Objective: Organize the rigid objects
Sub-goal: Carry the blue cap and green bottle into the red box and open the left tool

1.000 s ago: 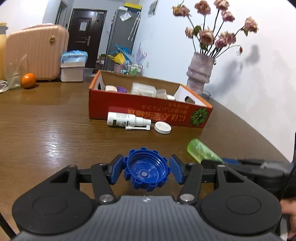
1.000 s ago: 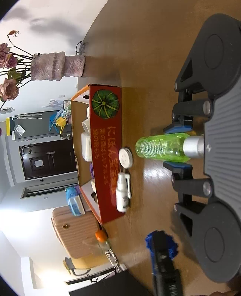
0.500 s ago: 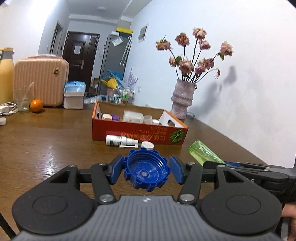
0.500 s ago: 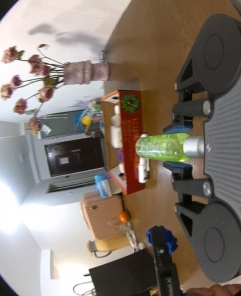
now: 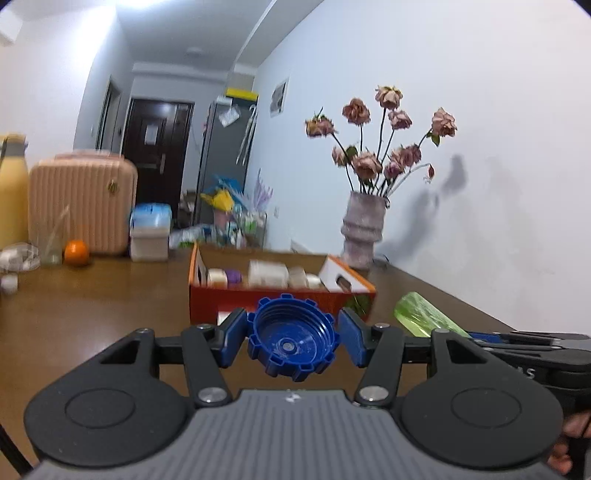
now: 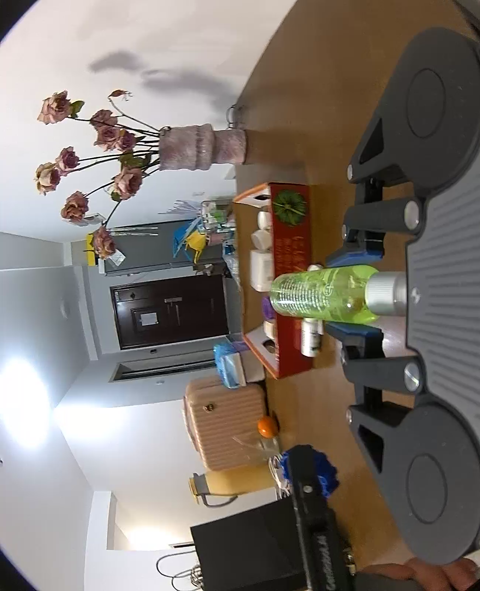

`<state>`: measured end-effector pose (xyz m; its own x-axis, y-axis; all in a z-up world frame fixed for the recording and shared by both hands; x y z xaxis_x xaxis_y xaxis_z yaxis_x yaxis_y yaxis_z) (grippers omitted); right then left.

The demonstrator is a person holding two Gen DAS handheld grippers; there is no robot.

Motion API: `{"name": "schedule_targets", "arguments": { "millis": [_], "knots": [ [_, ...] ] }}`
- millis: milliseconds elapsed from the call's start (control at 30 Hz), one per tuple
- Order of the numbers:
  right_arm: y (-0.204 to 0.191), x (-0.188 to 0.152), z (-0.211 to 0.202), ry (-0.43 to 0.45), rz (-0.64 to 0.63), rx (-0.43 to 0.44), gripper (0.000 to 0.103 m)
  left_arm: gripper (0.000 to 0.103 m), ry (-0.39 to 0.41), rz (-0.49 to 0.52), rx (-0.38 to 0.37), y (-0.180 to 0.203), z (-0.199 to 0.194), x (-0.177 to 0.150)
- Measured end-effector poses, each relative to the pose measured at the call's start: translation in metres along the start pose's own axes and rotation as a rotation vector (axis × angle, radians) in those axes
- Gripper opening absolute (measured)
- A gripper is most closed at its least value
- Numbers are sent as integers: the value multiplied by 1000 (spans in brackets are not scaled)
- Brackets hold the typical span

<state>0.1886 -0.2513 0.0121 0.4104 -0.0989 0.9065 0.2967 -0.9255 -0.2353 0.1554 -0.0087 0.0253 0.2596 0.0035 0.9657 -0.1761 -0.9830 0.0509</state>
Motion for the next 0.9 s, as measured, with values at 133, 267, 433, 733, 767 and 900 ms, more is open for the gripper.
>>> {"name": "schedule_targets", "arguments": {
  "millis": [133, 267, 433, 733, 767, 900],
  "knots": [
    [7, 24, 23, 22, -16, 3, 30, 56, 12, 50, -7, -8, 42, 23],
    [19, 58, 61, 43, -28, 2, 30, 56, -14, 102, 9, -19, 103, 45],
    [39, 101, 129, 36, -30, -12, 30, 56, -101, 92, -11, -41, 196, 68],
    [76, 128, 277, -182, -110, -147, 30, 56, -308, 69, -34, -77, 335, 62],
    [81, 127, 293, -208, -112, -165, 30, 56, -327, 74, -30, -79, 345, 58],
    [85, 117, 326, -262, -167, -212, 30, 57, -353, 137, -37, -83, 367, 45]
  ]
}}
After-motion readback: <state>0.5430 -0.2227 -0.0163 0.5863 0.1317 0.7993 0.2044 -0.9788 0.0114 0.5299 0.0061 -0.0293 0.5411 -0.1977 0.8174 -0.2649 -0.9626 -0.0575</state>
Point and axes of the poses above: each gripper's, at about its wrist camera, not at the fingertips, and z roughly the way its jaws point, y to its right, x to its top, the point moved 1 cm from there along z, roughly the way its jaws point, and after that the axes turned 5 degrees about z, right-handed, at the moved point
